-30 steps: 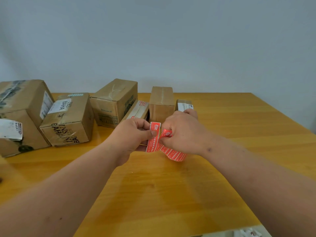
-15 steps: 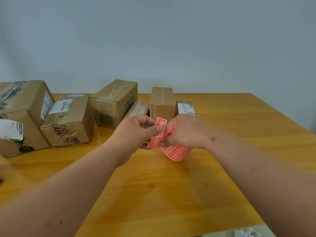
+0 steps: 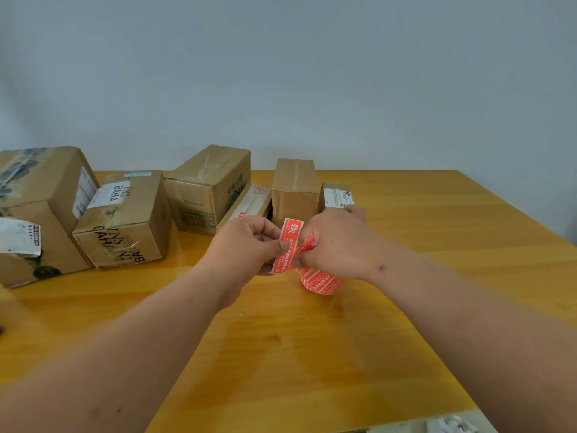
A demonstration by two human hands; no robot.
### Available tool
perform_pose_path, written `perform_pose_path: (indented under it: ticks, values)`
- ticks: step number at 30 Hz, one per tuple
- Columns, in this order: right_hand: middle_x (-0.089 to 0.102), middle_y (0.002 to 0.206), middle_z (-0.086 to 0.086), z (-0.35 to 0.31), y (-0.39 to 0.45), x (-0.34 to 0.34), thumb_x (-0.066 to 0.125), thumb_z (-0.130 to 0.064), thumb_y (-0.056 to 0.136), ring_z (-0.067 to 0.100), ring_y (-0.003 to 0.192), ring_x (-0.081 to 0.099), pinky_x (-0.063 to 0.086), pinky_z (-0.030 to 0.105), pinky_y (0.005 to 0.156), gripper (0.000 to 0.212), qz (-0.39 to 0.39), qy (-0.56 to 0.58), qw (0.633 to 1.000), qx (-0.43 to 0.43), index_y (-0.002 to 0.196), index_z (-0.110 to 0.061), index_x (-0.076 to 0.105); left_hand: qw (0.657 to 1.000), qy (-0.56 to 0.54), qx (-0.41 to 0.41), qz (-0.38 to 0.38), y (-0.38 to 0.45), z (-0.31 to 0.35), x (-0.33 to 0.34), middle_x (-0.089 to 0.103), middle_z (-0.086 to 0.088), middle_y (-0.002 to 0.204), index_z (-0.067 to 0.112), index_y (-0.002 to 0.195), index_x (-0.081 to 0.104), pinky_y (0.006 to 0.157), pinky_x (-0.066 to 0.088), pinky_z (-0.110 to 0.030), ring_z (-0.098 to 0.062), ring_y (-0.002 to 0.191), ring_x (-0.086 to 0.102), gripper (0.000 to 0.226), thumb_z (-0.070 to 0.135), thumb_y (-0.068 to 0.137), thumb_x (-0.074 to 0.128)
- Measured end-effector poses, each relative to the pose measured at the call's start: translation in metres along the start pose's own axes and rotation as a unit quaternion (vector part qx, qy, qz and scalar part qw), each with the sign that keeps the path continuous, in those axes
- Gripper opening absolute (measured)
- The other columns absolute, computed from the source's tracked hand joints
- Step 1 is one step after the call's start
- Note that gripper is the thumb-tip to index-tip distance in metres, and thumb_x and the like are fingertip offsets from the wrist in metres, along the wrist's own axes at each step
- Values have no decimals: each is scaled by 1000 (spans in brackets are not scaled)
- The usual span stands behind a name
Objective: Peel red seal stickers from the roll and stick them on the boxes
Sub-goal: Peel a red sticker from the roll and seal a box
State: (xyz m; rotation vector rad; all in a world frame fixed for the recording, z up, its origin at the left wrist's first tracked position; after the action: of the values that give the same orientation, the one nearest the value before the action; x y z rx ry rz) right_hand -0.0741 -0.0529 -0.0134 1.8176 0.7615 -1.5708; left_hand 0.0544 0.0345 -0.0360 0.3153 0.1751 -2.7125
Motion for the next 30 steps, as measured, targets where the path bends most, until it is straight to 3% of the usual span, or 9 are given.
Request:
perform_pose_path:
  ticks: [4, 9, 13, 17, 21, 30]
  values:
    - [61, 72, -10, -2, -1, 1, 57, -56, 85, 10, 83, 52, 22, 36, 89, 37, 39, -31, 999, -21, 66, -26, 63, 999, -24, -15, 16, 1, -2, 0, 75, -14, 82, 10, 84, 64, 66, 59, -34, -23, 74, 73, 7, 7, 86, 70]
    - [59, 74, -12, -1, -2, 1, 54, -57, 87, 11, 90, 48, 20, 36, 89, 35, 59, -51, 996, -38, 70, -28, 65, 997, -66, -37, -5, 2, -5, -4, 75, -14, 87, 10, 92, 65, 67, 57, -33, -23, 78, 73, 11, 15, 85, 71]
    - [60, 76, -11, 0, -2, 4, 53, -57, 87, 12, 92, 49, 20, 37, 91, 33, 53, -54, 996, -48, 77, -30, 68, 998, -16, -36, -43, 1, -6, -6, 76, -8, 88, 12, 97, 68, 72, 59, -32, -20, 82, 72, 17, 14, 81, 75]
    - [57, 71, -11, -3, -1, 4, 53, -65, 83, 11, 87, 46, 21, 37, 90, 40, 37, -41, 997, -46, 68, -30, 64, 1000, -7, -18, -11, 3, -5, -5, 75, -11, 81, 9, 90, 68, 68, 58, -32, -19, 72, 70, 9, 6, 83, 72]
    - [59, 71, -10, -3, 1, 1, 60, -59, 82, 11, 86, 48, 22, 36, 89, 40, 44, -23, 998, -33, 59, -27, 56, 1000, -15, -8, 12, 5, -6, -5, 74, -13, 81, 11, 85, 66, 65, 55, -32, -21, 73, 71, 10, 5, 81, 74]
    - [57, 71, -10, -7, 2, 1, 58, -55, 85, 12, 90, 45, 21, 38, 92, 37, 65, -47, 996, -43, 61, -26, 57, 999, -24, -9, 46, 8, -10, -6, 73, -10, 82, 12, 86, 66, 67, 59, -33, -23, 79, 72, 10, 6, 82, 73]
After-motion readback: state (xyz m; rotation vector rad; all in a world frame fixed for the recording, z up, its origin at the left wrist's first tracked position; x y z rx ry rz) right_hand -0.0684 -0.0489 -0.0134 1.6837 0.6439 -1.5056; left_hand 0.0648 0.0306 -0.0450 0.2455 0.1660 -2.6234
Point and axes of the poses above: each hand's wrist, its own y-axis towards the middle knuckle, its own x-axis out of the palm, z = x × y, the point moved 1 cm from there along y, towards the middle knuckle
